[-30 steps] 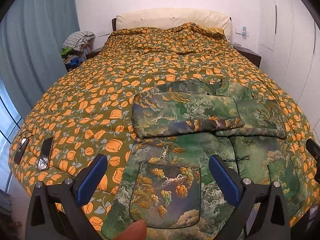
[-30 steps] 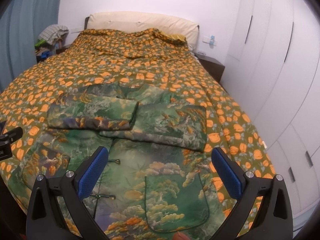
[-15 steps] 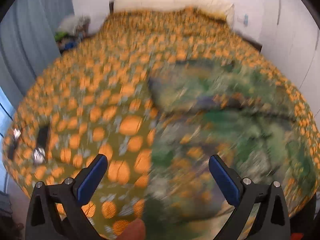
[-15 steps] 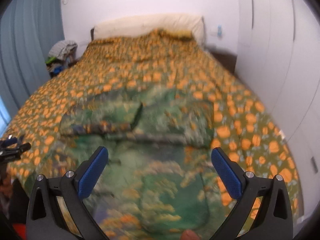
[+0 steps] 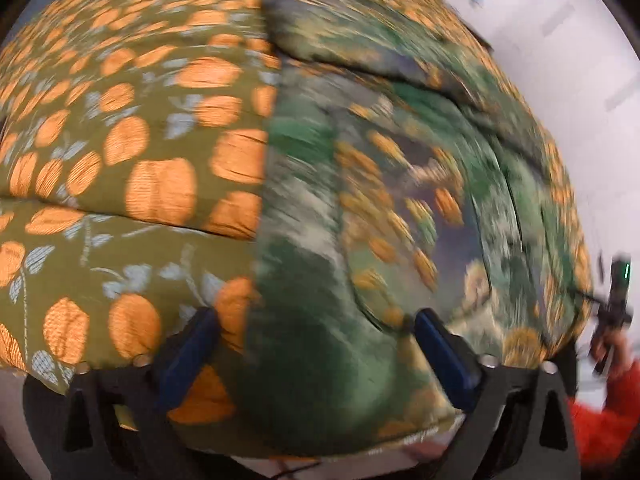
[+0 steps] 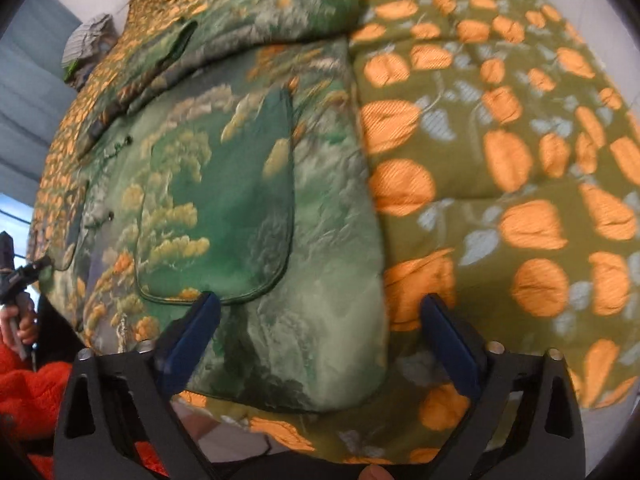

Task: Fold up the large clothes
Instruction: 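Grasp the jacket hem with both grippers and lift it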

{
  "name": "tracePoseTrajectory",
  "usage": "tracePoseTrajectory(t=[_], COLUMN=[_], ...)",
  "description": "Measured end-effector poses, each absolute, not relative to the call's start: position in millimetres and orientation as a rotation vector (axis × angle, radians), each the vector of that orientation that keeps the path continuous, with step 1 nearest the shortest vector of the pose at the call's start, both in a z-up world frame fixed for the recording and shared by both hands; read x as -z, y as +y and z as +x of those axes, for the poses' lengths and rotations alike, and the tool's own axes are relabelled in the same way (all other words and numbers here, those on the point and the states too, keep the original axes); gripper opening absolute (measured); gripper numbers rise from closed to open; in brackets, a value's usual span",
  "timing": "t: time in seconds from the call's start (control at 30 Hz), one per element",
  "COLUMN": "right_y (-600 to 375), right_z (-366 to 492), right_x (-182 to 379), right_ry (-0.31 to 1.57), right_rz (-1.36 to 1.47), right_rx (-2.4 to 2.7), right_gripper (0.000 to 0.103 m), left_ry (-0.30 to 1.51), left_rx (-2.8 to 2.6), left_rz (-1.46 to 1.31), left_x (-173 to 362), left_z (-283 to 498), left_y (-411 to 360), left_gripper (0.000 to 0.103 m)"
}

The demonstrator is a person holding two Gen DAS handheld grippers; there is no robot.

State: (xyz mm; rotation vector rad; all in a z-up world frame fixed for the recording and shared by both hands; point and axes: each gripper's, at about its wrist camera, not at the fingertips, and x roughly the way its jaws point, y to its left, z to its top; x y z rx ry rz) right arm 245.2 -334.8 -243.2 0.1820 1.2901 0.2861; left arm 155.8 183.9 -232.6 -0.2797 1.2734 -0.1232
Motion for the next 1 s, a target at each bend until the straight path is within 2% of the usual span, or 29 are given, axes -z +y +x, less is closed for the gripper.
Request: tracePoseTrajectory(t=[0.03, 0.07, 0.1, 0.13, 0.17, 0.33, 0.43, 0.57, 0.67, 0.83, 1.0], right_y=[-330.0, -327.3, -321.9, -319.5, -316.3, -312.2, -311.5, -327.2, -342.0, -361.2, -354.0], right_z=[245.8, 246.5, 247.6, 249.0, 249.5, 240.2, 224.6, 193.3, 176.0, 202.1, 272.0], right_x=[244.6, 245.5, 245.3, 243.3, 238.9, 189.6, 165.5, 174.1, 175.1, 132.9, 105.1], right_ry=[1.297, 1.308, 1.321, 1.326, 1.325, 1.254, 1.235, 1.302, 1.308, 1.173, 1.036], right_rz=[0.188, 0.186, 0.159, 0.136, 0.121, 0.122, 0.131, 0.261, 0.449, 0.640, 0.640], right_rx=[-0.312, -0.325, -0.324, -0.323, -0.330, -0.351, -0.379, -0.392, -0.427, -0.496, -0.531], right_gripper=[0.067, 0.055, 0.048, 0.024, 0.015, 0.011, 0.011, 0.011, 0.011, 0.010, 0.010], left_ry=[1.293, 1.314, 1.316, 1.320, 1.321, 1.271, 1.304, 1.391, 1.386, 1.182, 1.046], left_rx=[0.131, 0.122, 0.116, 0.118, 0.115, 0.156, 0.161, 0.168, 0.200, 0.248, 0.222], left_rz=[-0.245, -0.195, -0.168, -0.160, -0.163, -0.129, -0.110, -0.160, -0.297, -0.485, -0.543], left_x=[233.3, 233.7, 231.6, 228.0, 221.5, 177.4, 174.1, 177.0, 155.2, 82.6, 54.9], left_z=[154.8, 153.9, 152.8, 152.3, 152.0, 134.9, 111.8, 75.3, 62.1, 99.3, 178.2], left_y=[176.3, 167.9, 162.9, 159.6, 158.4, 155.3, 154.9, 164.2, 182.0, 215.5, 234.0], left_gripper=[0.057, 0.046, 0.026, 0.019, 0.016, 0.013, 0.013, 0.013, 0.013, 0.013, 0.013])
